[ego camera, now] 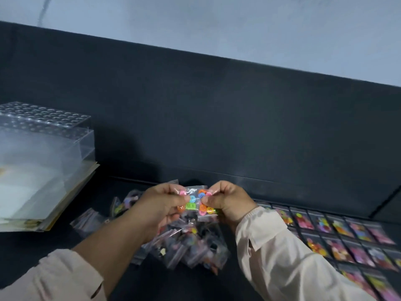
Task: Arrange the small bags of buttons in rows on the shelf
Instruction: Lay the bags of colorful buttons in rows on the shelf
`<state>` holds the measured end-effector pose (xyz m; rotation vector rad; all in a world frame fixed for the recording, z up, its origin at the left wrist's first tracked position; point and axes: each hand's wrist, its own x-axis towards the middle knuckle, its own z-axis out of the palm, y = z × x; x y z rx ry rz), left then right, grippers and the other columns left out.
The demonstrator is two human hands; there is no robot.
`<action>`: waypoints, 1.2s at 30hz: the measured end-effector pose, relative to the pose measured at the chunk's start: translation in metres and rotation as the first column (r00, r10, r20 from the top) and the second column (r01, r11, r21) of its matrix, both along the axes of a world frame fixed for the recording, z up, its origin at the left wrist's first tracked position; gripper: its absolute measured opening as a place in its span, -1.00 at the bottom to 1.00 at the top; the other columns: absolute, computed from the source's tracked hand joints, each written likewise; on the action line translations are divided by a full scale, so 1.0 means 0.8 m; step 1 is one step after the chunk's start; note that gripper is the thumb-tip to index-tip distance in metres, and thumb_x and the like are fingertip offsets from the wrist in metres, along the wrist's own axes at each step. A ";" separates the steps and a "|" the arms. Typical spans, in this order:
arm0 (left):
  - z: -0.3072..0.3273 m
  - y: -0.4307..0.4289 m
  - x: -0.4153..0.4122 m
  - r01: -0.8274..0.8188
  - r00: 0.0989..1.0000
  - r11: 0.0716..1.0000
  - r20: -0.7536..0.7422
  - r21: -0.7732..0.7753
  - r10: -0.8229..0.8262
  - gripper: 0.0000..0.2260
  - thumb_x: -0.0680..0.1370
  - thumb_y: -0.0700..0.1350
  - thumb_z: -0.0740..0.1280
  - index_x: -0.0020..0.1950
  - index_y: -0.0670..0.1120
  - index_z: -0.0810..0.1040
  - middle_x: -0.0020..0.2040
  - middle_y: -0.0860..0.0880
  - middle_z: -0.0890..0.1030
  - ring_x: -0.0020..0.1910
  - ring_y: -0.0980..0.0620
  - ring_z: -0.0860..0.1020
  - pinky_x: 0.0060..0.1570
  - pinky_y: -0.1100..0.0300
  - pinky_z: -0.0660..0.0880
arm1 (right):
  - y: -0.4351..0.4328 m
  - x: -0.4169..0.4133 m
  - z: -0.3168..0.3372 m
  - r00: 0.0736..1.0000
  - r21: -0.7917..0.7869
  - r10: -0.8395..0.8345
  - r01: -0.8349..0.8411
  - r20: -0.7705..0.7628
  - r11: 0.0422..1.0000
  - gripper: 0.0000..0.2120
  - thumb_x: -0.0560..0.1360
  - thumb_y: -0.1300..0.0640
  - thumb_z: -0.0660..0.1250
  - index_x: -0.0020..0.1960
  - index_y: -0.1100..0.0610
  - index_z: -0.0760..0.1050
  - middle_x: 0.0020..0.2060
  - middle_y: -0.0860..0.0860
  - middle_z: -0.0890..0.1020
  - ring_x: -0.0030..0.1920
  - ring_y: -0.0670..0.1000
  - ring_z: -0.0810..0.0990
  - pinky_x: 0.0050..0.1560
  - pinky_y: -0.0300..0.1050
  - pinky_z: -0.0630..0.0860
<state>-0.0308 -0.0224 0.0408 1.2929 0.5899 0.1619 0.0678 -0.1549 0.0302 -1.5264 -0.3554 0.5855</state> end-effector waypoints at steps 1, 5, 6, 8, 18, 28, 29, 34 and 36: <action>0.002 -0.008 0.004 0.034 0.999 0.999 -0.013 0.034 -0.033 -0.89 0.48 -0.30 0.39 -0.09 -0.09 0.57 -0.28 -0.04 0.63 -0.36 0.06 0.56 -0.31 0.22 0.46 | -0.013 0.002 0.003 1.000 -0.007 -0.001 0.001 -0.004 1.000 -0.72 0.30 0.47 0.41 -0.38 0.14 0.47 -0.42 0.14 0.56 -0.36 0.11 0.54 -0.26 -0.04 0.52; 0.011 -0.054 0.023 0.213 0.972 0.971 -0.119 0.107 -0.201 -0.92 0.51 -0.19 0.35 -0.02 -0.11 0.60 -0.27 -0.06 0.65 -0.29 0.01 0.59 -0.24 0.20 0.49 | -0.077 0.015 0.010 1.000 -0.037 0.013 -0.013 0.007 0.999 -0.78 0.36 0.47 0.37 -0.26 0.17 0.50 -0.37 0.10 0.60 -0.42 0.01 0.57 -0.37 -0.15 0.53; 0.014 -0.064 0.027 0.268 0.957 0.955 -0.147 0.128 -0.249 -0.90 0.50 -0.14 0.37 -0.02 -0.10 0.61 -0.27 -0.05 0.66 -0.28 0.01 0.60 -0.24 0.21 0.49 | -0.091 0.019 0.011 1.000 -0.046 0.015 -0.014 0.023 0.999 -0.79 0.36 0.47 0.37 -0.25 0.17 0.51 -0.36 0.09 0.61 -0.41 -0.01 0.58 -0.37 -0.19 0.51; 0.014 -0.090 0.038 0.358 0.927 0.912 -0.195 0.200 -0.321 -0.90 0.46 -0.10 0.42 -0.06 -0.08 0.63 -0.25 -0.04 0.68 -0.26 0.03 0.61 -0.20 0.19 0.49 | -0.123 0.025 0.012 0.999 -0.057 0.026 -0.023 0.045 0.998 -0.80 0.35 0.47 0.38 -0.22 0.18 0.53 -0.35 0.08 0.61 -0.39 -0.02 0.57 -0.34 -0.20 0.52; -0.005 -0.253 0.096 0.315 0.935 0.938 -0.214 0.144 -0.282 -0.84 0.46 -0.27 0.39 -0.23 -0.07 0.48 -0.40 -0.03 0.57 -0.39 0.02 0.51 -0.41 0.26 0.39 | -0.317 0.065 0.006 0.994 -0.066 -0.103 0.105 0.025 0.992 -0.69 0.36 0.50 0.35 -0.41 0.16 0.48 -0.50 0.02 0.54 -0.56 -0.11 0.50 -0.54 -0.32 0.43; -0.015 -0.397 0.121 0.310 0.938 0.945 -0.195 0.108 -0.286 -0.84 0.48 -0.26 0.37 -0.22 -0.06 0.47 -0.34 -0.03 0.58 -0.40 0.05 0.50 -0.42 0.25 0.40 | -0.531 0.104 -0.025 0.925 -0.215 -0.202 0.279 0.321 0.936 -0.69 0.31 0.56 0.38 -0.38 0.17 0.50 -0.49 0.03 0.56 -0.39 0.04 0.54 -0.20 -0.03 0.57; -0.017 -0.408 0.122 0.309 0.938 0.945 -0.199 0.103 -0.285 -0.84 0.49 -0.26 0.37 -0.22 -0.06 0.47 -0.34 -0.03 0.58 -0.40 0.05 0.50 -0.43 0.26 0.40 | -0.542 0.106 -0.029 0.913 -0.237 -0.195 0.291 0.358 0.927 -0.70 0.30 0.55 0.38 -0.38 0.17 0.50 -0.50 -0.01 0.58 -0.40 0.01 0.56 -0.23 -0.08 0.59; -0.026 -0.444 0.127 0.296 0.940 0.950 -0.207 0.099 -0.271 -0.87 0.48 -0.27 0.38 -0.20 -0.08 0.49 -0.32 -0.07 0.58 -0.40 0.04 0.50 -0.44 0.23 0.40 | -0.569 0.114 -0.057 0.857 -0.301 -0.165 0.343 0.489 0.890 -0.64 0.28 0.52 0.41 -0.39 0.07 0.52 -0.45 -0.07 0.61 -0.41 -0.19 0.54 -0.25 -0.35 0.50; -0.029 -0.453 0.128 0.282 0.942 0.954 -0.216 0.101 -0.256 -0.87 0.48 -0.27 0.39 -0.20 -0.08 0.50 -0.34 -0.06 0.58 -0.41 0.04 0.50 -0.44 0.24 0.39 | -0.580 0.114 -0.074 0.853 -0.366 -0.085 0.308 0.514 0.878 -0.59 0.25 0.50 0.44 -0.38 -0.03 0.53 -0.33 -0.06 0.62 -0.34 -0.19 0.57 -0.15 -0.34 0.49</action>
